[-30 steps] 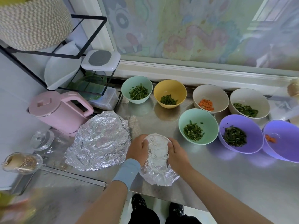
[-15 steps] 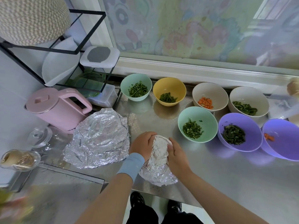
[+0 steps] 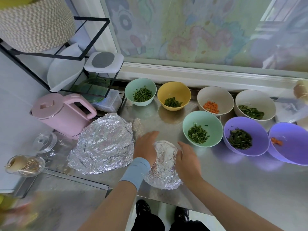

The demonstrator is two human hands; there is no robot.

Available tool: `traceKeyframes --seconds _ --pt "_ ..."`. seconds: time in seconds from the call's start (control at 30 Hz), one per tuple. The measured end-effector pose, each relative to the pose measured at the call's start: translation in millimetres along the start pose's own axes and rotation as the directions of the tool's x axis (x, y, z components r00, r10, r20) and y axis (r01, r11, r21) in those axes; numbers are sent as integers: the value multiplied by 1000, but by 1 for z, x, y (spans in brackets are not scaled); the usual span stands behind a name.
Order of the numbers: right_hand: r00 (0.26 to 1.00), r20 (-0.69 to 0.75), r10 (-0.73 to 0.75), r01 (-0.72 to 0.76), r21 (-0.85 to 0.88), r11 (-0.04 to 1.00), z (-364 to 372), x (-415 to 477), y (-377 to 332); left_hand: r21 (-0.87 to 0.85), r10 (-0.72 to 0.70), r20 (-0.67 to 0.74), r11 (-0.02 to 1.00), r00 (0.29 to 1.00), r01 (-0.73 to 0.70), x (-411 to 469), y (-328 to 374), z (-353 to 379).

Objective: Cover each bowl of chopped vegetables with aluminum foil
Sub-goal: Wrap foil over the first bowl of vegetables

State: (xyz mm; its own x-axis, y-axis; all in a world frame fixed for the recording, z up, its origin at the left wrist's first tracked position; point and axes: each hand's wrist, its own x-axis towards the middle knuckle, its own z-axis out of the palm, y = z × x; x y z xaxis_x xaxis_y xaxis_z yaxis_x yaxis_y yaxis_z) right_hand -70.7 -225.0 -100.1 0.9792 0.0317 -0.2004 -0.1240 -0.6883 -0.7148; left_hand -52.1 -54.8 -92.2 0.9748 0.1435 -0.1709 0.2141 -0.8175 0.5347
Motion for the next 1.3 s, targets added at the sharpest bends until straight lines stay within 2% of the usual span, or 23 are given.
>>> traceKeyframes --seconds 0.07,0.13,0.23,0.33,0.47,0.5,0.57,0.63,0.67,0.73,0.8,1.1,1.2,1.3 --pt "999 41 36 -38 48 998 8 -14 -2 10 142 122 989 982 -144 5 3 0" --pt "994 92 58 -67 107 992 17 -16 0 -35 124 195 992 973 -119 4 0 3" --pt "988 140 64 -86 152 985 18 -2 7 -125 24 143 992 989 -7 -6 -6 6" --pt "969 248 12 -67 214 975 8 12 8 -129 -75 50 988 996 81 -18 -11 9" --pt "927 376 -11 -48 147 988 -1 21 3 -118 -216 14 969 976 216 -28 -6 12" --pt "938 347 -17 -32 135 990 -2 20 3 -90 -231 17 969 973 231 -28 -5 12" --pt "986 158 -52 44 52 998 -5 10 5 -65 -185 -11 981 983 183 -24 -3 10" --pt "997 -21 -77 77 -13 997 0 -6 9 -88 -43 -3 995 999 43 -17 -5 10" --pt "998 -42 -57 57 16 998 4 -14 10 -93 33 36 995 999 -29 -14 -5 11" --pt "1000 23 18 -21 129 991 13 -24 10 -81 112 116 991 987 -103 -12 -6 13" --pt "996 82 41 -56 181 982 18 -23 11 -88 98 113 992 989 -88 -14 -6 15" --pt "957 282 -65 33 115 993 3 11 8 -164 -184 -31 971 982 177 -28 -3 18" --pt "983 173 -65 62 22 998 -1 12 10 -35 -205 -26 978 978 204 -26 0 12" --pt "997 81 -19 16 42 999 3 2 10 -85 -49 25 995 998 51 -18 -2 11"
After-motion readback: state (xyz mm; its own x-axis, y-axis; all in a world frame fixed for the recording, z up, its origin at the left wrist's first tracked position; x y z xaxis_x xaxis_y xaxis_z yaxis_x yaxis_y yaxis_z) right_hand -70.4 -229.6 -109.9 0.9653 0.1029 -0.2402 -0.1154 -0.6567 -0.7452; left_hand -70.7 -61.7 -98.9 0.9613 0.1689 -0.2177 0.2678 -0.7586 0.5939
